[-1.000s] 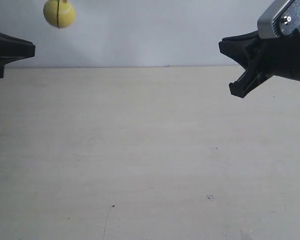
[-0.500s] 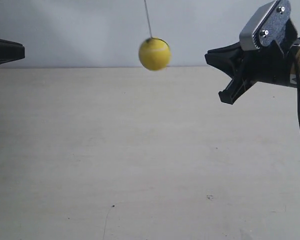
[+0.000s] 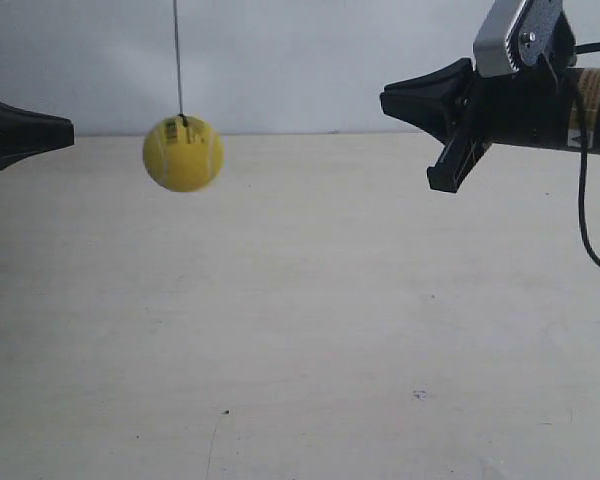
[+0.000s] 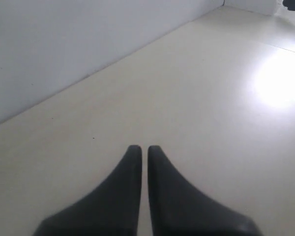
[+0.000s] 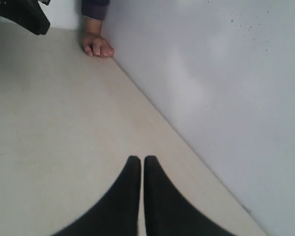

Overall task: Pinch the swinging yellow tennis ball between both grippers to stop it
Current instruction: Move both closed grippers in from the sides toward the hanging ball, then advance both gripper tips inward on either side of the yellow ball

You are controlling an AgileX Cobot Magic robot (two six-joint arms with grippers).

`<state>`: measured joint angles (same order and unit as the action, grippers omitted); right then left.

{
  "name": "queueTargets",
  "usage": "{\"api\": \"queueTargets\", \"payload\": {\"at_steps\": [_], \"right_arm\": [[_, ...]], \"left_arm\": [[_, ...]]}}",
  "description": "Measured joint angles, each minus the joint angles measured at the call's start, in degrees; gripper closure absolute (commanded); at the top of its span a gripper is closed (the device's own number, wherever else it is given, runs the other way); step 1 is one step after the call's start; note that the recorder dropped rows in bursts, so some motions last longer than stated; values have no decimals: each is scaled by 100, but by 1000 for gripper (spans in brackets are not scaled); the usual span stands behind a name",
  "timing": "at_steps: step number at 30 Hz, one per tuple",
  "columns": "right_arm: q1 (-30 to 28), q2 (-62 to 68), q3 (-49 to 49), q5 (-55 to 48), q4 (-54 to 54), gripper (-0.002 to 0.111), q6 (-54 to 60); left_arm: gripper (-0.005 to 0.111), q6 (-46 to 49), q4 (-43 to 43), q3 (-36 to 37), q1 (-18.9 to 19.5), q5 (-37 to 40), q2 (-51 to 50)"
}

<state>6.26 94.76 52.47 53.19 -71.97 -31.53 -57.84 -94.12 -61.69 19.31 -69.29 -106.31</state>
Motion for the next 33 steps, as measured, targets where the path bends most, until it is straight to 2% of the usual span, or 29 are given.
{"api": "queueTargets", "payload": {"at_steps": [9,17,33], "right_arm": [[0,668,394,448,-230,108,-213],[0,668,402,460,-277,108,-213],[43,668,578,765,-510,108,-515]], "left_arm": [[102,158,308,-12,0,-5,0],[102,-243,-25,-757,-650,-29,-11],[102,-498,-377,-863,-750,-28,-11]]}}
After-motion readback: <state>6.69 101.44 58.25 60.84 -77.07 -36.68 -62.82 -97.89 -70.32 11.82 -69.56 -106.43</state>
